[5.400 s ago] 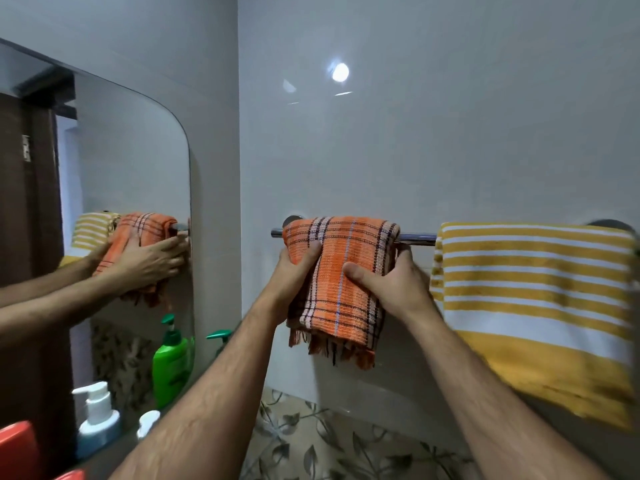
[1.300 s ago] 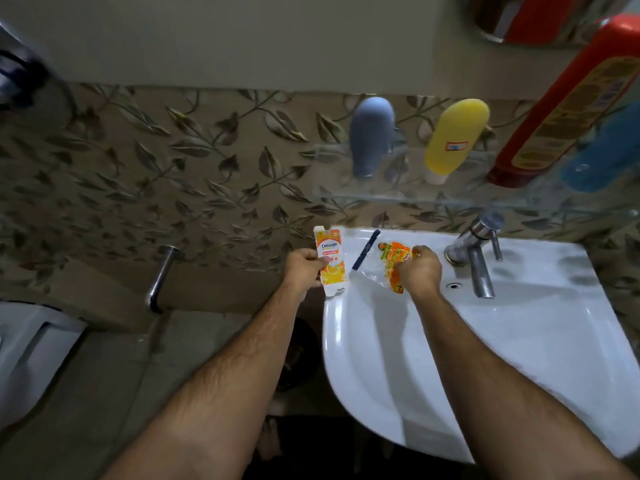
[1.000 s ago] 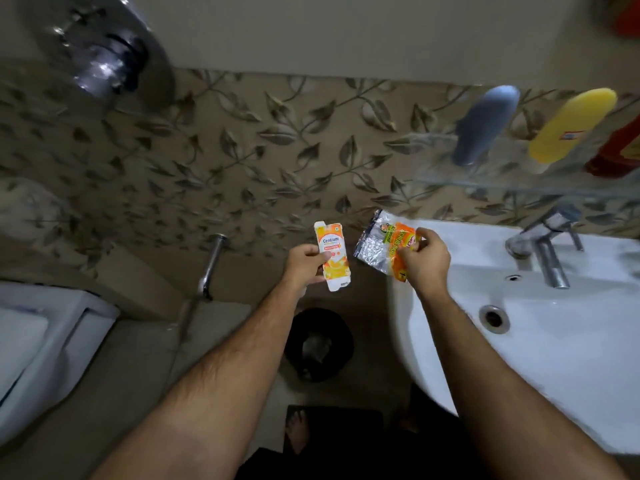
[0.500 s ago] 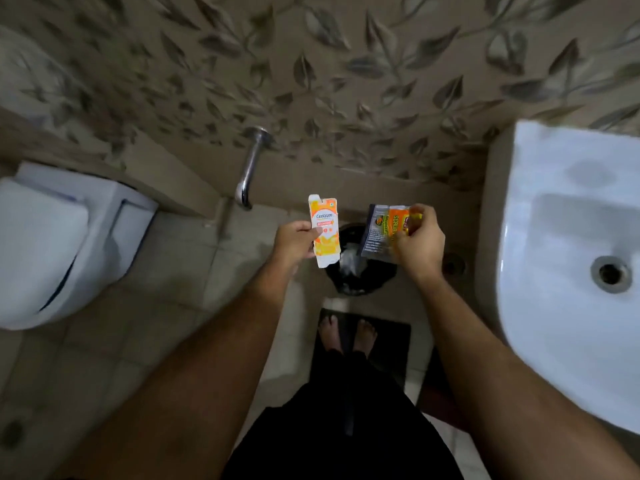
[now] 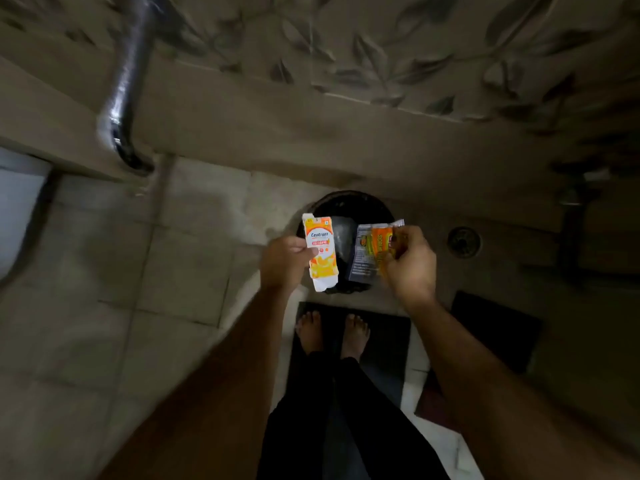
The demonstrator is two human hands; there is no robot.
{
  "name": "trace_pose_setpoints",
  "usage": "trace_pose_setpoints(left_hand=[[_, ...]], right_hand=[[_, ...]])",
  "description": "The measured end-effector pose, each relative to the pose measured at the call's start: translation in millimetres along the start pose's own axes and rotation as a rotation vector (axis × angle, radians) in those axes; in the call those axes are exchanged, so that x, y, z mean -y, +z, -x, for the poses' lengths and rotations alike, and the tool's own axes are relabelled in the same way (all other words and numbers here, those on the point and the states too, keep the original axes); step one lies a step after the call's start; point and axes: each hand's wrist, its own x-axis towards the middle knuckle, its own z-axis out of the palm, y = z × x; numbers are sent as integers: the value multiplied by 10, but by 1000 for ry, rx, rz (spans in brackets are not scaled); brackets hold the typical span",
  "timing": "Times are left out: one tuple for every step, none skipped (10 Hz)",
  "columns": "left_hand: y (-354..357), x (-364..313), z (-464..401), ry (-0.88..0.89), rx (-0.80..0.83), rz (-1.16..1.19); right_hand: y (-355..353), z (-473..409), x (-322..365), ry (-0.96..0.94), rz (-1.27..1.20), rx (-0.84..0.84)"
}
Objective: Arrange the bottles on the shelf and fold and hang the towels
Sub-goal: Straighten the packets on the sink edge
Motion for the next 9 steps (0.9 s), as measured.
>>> trace_pose_setpoints(left_hand=[[307,286,-332,-26,-21,1],[602,493,-663,-6,-15,-38],[841,647,-962,-35,0,6],[1058,801,-1237,-40,-6,6],[1224,894,-1444,-33,1,-19],[1376,980,-1627,-21,-7,11],[1432,977,-1688,-4,-23,-9],[1400,974,-1634,42,-13,-46],[1300,878,-1383,106,-13,-59]], right_hand=[[357,-264,-372,80,-14,45],[681,-530,-642,126,15,14],[927,-777,-769,137,44,-26],[1103,-968,-822,103,31,-33],[1307,-1179,-936,97,77,-21],[1424,-1322,-984,78,119,-30],[1486,-1400,-1019,77,168,-24],[1502,-1412,-1071,40,212,14],[1435,-1278,-1039,36,225,61]])
